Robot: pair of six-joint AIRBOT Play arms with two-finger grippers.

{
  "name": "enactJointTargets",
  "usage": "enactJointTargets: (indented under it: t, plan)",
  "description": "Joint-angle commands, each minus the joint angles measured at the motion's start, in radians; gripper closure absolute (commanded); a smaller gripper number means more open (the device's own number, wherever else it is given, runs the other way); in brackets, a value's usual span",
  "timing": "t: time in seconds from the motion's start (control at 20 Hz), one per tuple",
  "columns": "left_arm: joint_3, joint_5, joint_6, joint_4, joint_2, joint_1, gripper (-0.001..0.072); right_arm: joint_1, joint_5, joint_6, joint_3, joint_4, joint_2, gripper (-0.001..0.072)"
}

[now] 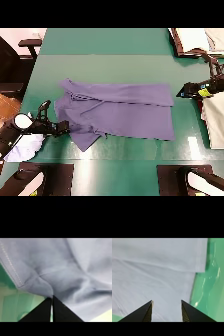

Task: Fold the shirts.

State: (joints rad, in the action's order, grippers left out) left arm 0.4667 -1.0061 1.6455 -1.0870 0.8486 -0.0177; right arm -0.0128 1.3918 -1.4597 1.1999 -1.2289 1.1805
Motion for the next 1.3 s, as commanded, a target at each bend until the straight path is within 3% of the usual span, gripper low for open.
enactJointTargets:
  t: [0.0,0.15,0.2,0.25,0.35,0.45,0.6,0.8,0.85,1.05,1.25]
  plan:
    - [0.083,-0.082,-0.043,-0.034,-0.001,0.0,0.0682,0.08,0.081,0.014,-0.092,-0.011,-0.034,0.0301]
    - [0.151,-0.109,-0.06,-0.042,-0.001,0.0,0.0682,0.228,0.077,0.014,-0.34,-0.009,-0.102,0.0288]
    - [0.159,-0.102,-0.06,-0.042,-0.001,0.0,0.0682,0.274,0.07,0.014,-0.418,0.0,-0.115,0.0217]
    - [0.159,-0.096,-0.06,-0.039,-0.001,0.0,0.0682,0.321,0.055,0.014,-0.497,0.018,-0.122,0.0199]
    - [0.159,-0.093,-0.06,-0.039,-0.001,0.0,0.0682,0.372,0.016,0.034,-0.615,0.09,-0.116,0.0203]
    - [0.159,-0.095,-0.061,-0.039,-0.001,0.0,0.0682,0.372,-0.026,0.072,-0.679,0.183,-0.084,0.0283]
    - [0.159,-0.098,-0.067,-0.039,-0.001,0.0,0.0682,0.307,-0.089,0.085,-0.698,0.252,-0.019,0.0284]
    - [0.169,-0.166,-0.083,-0.074,-0.001,0.0,0.0683,0.185,-0.106,0.092,-0.632,0.227,0.001,0.0649]
    - [0.187,-0.214,-0.082,-0.117,-0.008,0.0,0.0684,0.164,-0.092,0.092,-0.603,0.196,-0.016,0.069]
    - [0.217,-0.375,-0.072,-0.227,-0.162,0.0,0.0684,0.132,0.061,0.088,-0.5,0.015,-0.164,0.0691]
    - [0.229,-0.577,-0.071,-0.133,-0.28,0.0,0.0684,0.139,0.185,0.088,-0.463,-0.129,-0.34,0.0691]
